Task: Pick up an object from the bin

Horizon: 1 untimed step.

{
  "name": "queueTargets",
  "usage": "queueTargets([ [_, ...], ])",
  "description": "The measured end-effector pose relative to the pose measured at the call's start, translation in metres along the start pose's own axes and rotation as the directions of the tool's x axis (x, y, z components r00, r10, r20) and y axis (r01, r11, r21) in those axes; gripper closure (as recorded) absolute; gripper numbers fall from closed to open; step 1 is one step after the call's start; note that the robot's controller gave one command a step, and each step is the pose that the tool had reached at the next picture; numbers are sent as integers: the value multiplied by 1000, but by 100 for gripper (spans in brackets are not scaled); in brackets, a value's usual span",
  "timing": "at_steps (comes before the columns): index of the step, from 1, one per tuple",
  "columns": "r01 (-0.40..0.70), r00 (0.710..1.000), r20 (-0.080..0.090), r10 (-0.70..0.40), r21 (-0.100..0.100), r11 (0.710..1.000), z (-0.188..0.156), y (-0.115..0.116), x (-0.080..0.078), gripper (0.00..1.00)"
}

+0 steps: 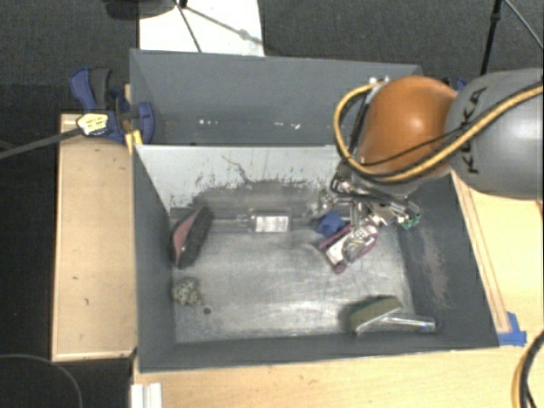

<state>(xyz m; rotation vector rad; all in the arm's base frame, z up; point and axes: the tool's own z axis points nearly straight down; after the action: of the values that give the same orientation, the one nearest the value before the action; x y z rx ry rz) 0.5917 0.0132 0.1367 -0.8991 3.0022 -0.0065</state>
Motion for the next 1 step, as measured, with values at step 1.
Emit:
queueTargets([
  [1, -71, 998, 1, 71, -7, 997, 66, -25, 23, 0],
])
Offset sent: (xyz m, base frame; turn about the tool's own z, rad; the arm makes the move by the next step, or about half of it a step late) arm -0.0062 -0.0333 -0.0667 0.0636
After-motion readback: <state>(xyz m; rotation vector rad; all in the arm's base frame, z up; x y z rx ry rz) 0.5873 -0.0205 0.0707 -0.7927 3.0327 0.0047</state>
